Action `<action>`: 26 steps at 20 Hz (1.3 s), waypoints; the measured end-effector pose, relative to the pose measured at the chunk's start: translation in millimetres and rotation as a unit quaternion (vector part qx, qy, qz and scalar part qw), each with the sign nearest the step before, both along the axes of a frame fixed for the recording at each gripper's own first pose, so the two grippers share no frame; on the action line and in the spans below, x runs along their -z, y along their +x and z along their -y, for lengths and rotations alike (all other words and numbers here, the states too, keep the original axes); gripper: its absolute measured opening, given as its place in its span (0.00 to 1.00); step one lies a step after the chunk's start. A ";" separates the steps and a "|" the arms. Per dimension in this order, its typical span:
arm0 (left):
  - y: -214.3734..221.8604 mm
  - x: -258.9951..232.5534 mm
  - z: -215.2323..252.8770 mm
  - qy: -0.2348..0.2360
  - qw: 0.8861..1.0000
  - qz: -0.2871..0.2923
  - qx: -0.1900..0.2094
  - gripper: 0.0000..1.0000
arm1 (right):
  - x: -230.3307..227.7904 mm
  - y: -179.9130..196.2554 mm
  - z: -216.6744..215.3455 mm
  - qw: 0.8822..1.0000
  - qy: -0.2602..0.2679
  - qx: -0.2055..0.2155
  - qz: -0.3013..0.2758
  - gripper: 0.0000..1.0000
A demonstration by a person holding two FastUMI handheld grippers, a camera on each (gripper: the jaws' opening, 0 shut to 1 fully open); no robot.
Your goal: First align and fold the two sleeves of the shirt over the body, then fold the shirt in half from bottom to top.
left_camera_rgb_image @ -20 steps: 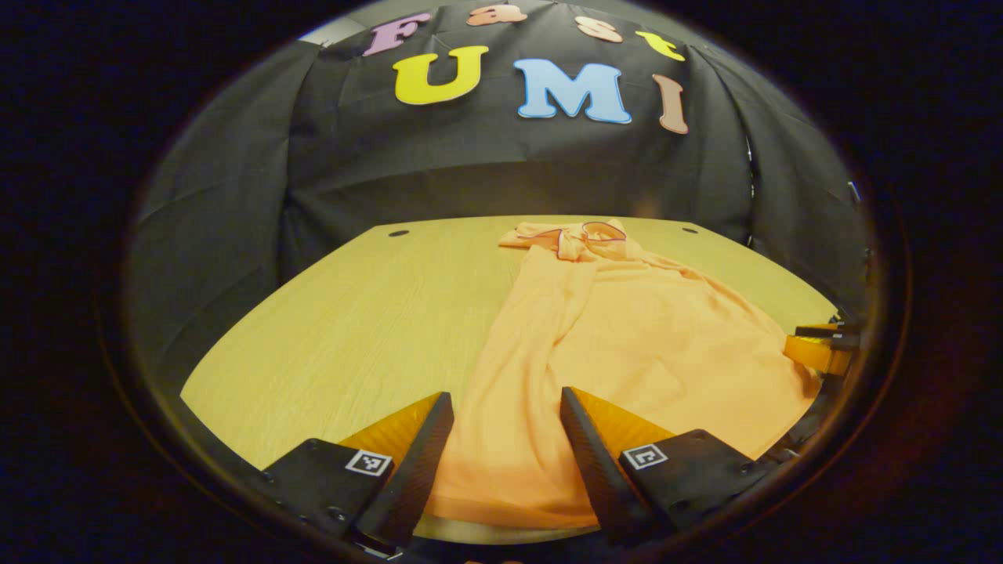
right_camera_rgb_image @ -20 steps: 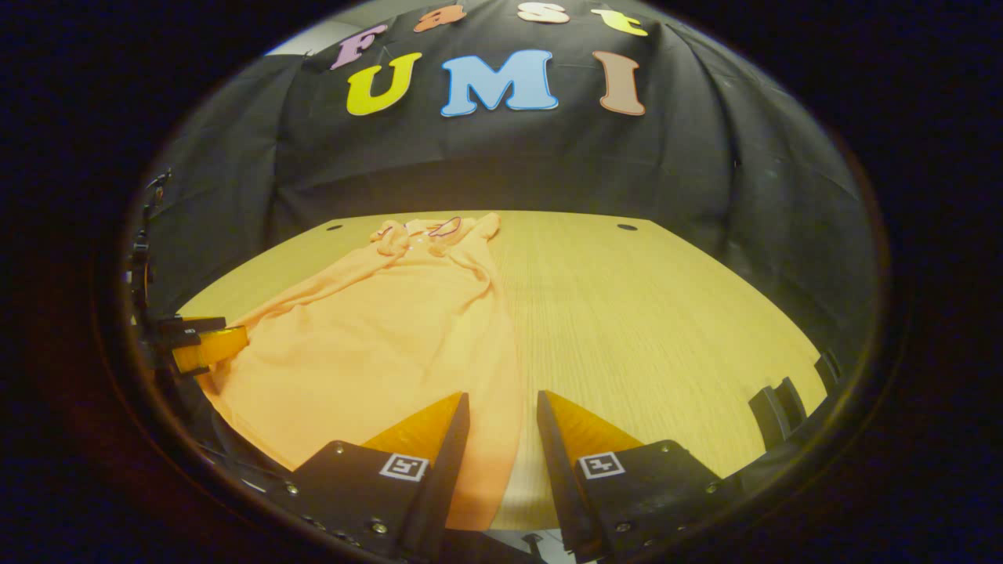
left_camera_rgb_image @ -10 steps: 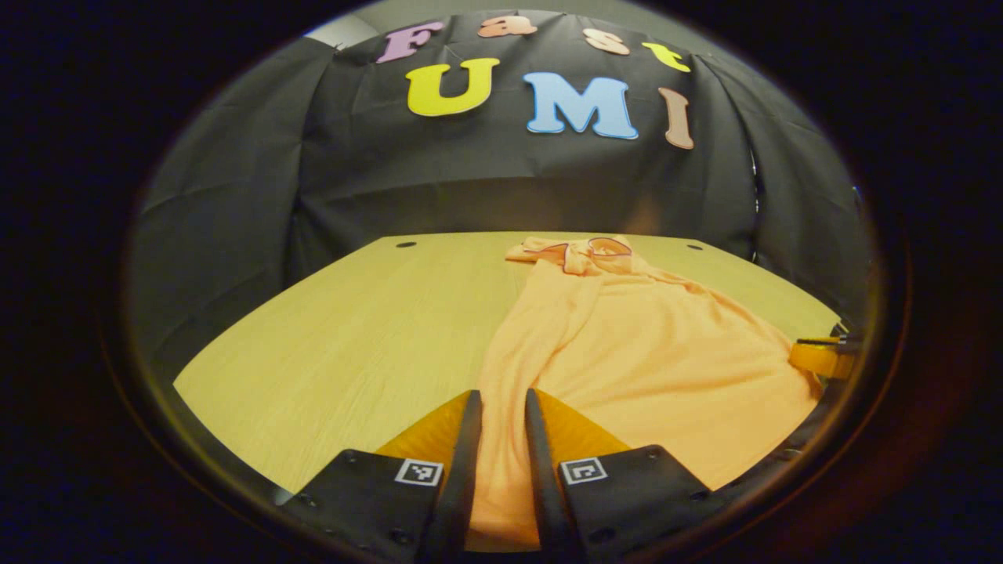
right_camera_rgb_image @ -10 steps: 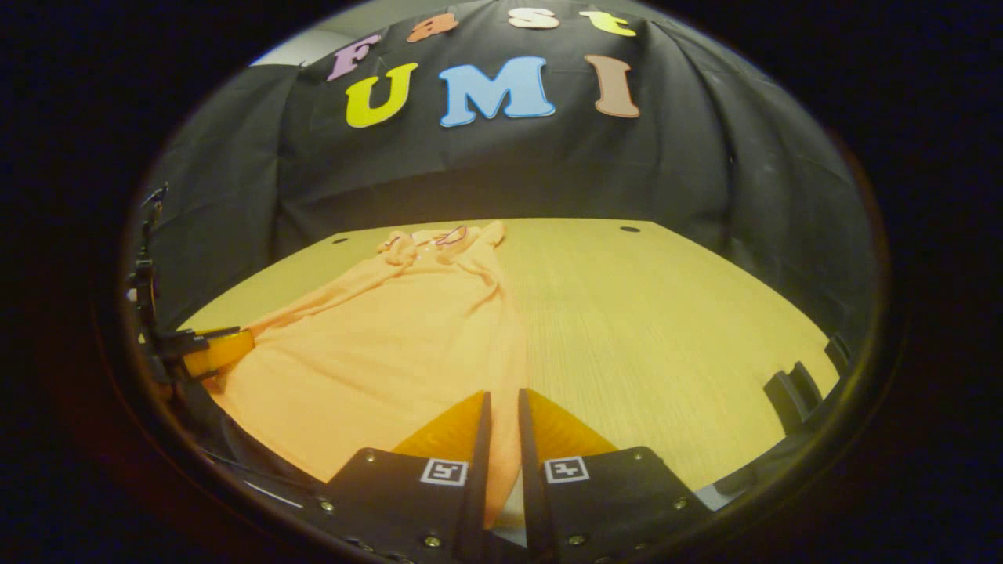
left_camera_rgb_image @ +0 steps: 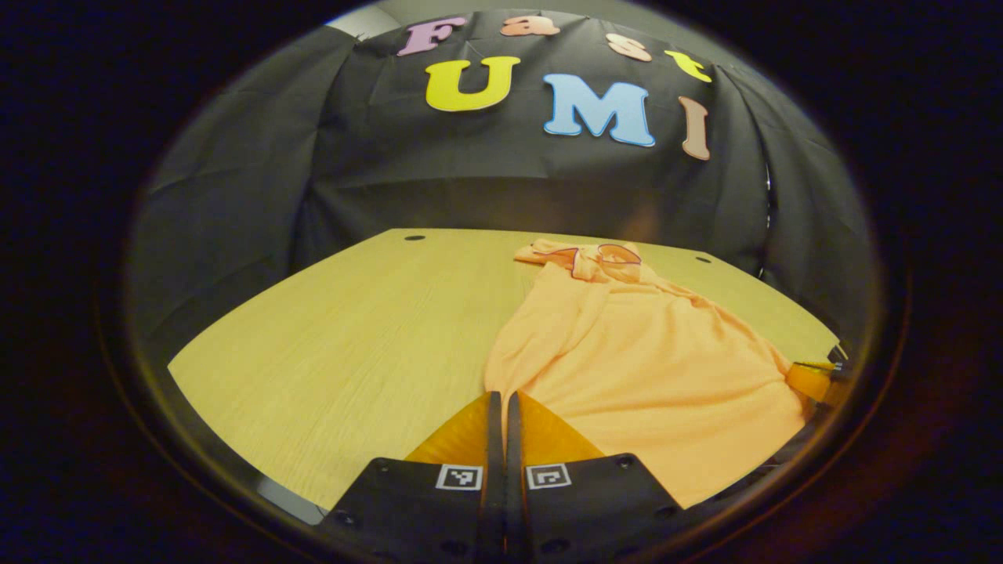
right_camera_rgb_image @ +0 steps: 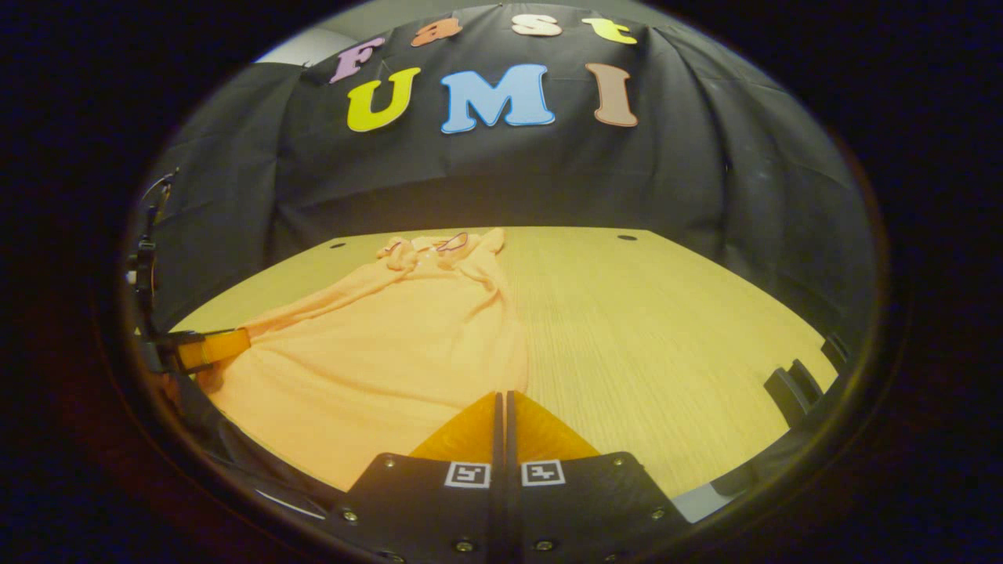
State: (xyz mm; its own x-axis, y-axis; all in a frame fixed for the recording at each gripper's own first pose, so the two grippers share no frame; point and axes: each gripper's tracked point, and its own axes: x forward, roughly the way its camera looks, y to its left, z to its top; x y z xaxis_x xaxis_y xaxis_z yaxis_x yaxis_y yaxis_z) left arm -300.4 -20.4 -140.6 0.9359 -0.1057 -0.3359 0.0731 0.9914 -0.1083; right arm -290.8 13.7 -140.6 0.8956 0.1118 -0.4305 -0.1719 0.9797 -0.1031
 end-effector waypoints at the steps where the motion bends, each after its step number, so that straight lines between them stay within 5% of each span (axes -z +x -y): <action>1: -0.1 0.0 -0.4 -0.002 1.000 0.000 0.000 0.09 | 0.7 0.1 1.2 1.000 0.001 0.001 -0.001 0.00; 11: 10.0 -16.6 0.2 -0.015 1.000 0.011 0.008 0.06 | -27.9 8.4 -2.9 1.000 -0.007 -0.009 0.020 0.00; 26: 154.4 -134.9 13.3 0.008 0.997 0.072 0.027 0.09 | -133.9 141.8 -49.1 0.996 0.006 -0.054 0.074 0.00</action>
